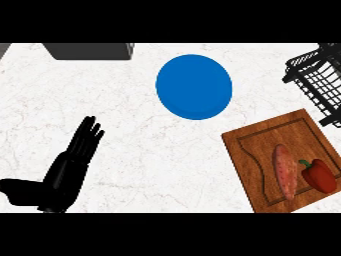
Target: Pick the sweet potato from the cutting board and place it in the tiered basket
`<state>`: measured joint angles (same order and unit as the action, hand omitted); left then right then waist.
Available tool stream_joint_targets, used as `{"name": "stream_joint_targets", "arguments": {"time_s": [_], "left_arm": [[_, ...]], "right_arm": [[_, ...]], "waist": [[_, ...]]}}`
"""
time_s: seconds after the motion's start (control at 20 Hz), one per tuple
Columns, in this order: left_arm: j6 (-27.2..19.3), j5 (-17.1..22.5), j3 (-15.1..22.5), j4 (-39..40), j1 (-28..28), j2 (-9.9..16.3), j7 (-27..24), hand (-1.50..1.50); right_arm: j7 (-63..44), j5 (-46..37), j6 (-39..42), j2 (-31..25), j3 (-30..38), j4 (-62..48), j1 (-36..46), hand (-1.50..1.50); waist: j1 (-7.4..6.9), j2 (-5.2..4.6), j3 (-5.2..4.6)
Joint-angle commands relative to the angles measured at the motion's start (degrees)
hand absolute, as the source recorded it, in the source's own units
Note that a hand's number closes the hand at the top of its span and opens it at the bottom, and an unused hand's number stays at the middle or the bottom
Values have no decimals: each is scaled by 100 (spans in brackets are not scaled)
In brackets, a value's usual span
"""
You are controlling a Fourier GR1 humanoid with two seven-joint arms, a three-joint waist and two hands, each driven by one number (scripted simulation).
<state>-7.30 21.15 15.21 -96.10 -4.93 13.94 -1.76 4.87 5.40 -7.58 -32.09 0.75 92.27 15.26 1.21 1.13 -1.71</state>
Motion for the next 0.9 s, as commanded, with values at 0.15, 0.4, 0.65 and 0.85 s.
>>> {"name": "stream_joint_targets", "arguments": {"time_s": [0.15, 0.4, 0.65, 0.85], "left_arm": [[-781, -842, -242, 780, -266, 211, -29, 0], [-1155, -1006, -413, 1012, -541, 341, 164, 0], [-1022, -1080, -421, 1448, -424, 289, -4, 0], [-1200, -1376, -288, 1462, -40, 174, 274, 0]], "right_arm": [[-201, 380, -303, -265, 1123, 15, -520, 150], [-1210, 382, -2176, 412, 2379, -843, -1257, -150], [-410, 808, -2326, 1333, 2690, 728, -2336, -150], [-1675, 727, -1706, 904, 2471, 2034, -3432, -150]], "waist": [[34, -98, 178], [429, -87, 198], [91, -77, 167], [39, -90, 161]]}}
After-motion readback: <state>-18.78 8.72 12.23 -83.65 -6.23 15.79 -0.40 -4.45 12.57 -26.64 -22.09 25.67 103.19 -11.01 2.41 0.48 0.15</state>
